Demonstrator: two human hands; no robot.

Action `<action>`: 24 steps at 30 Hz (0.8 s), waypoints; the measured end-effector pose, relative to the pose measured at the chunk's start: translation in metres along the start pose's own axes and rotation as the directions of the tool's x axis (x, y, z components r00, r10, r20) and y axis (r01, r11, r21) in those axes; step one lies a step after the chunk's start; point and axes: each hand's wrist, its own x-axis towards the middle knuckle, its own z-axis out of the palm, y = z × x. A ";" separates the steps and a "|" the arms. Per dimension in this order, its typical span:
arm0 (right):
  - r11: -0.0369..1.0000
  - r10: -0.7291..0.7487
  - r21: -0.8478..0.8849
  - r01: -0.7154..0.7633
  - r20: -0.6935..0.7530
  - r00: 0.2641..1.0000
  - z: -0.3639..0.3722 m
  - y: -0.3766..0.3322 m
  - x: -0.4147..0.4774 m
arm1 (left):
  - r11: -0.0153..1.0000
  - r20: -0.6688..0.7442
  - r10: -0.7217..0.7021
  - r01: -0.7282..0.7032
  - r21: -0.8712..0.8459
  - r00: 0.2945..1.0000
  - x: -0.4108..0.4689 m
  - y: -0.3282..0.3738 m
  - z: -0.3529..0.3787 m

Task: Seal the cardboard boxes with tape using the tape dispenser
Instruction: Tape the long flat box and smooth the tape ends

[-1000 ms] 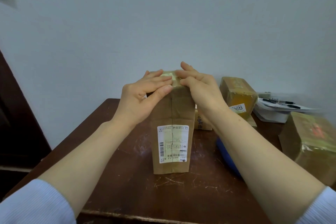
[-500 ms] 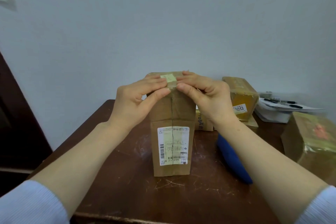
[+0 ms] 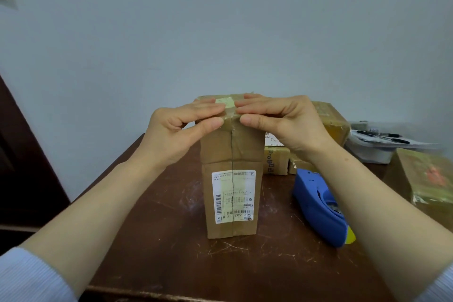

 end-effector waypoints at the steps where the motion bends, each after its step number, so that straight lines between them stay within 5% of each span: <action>1: 1.000 0.001 -0.002 -0.001 0.014 1.000 -0.002 0.000 0.000 | 1.000 0.012 -0.010 0.010 -0.024 1.000 0.001 0.000 -0.001; 12: 0.980 0.035 0.198 -0.011 -0.121 0.992 0.005 0.005 -0.008 | 1.000 -0.092 -0.011 0.010 -0.011 0.996 -0.005 0.001 0.008; 19: 0.955 -0.206 -0.244 0.168 -0.143 0.968 0.020 0.007 -0.006 | 0.999 -0.198 -0.041 0.040 -0.010 0.979 -0.006 0.007 0.020; 24: 0.999 -0.044 -0.007 0.043 -0.142 0.989 0.012 0.012 -0.011 | 0.992 -0.200 -0.119 0.125 0.018 0.973 -0.023 0.008 0.021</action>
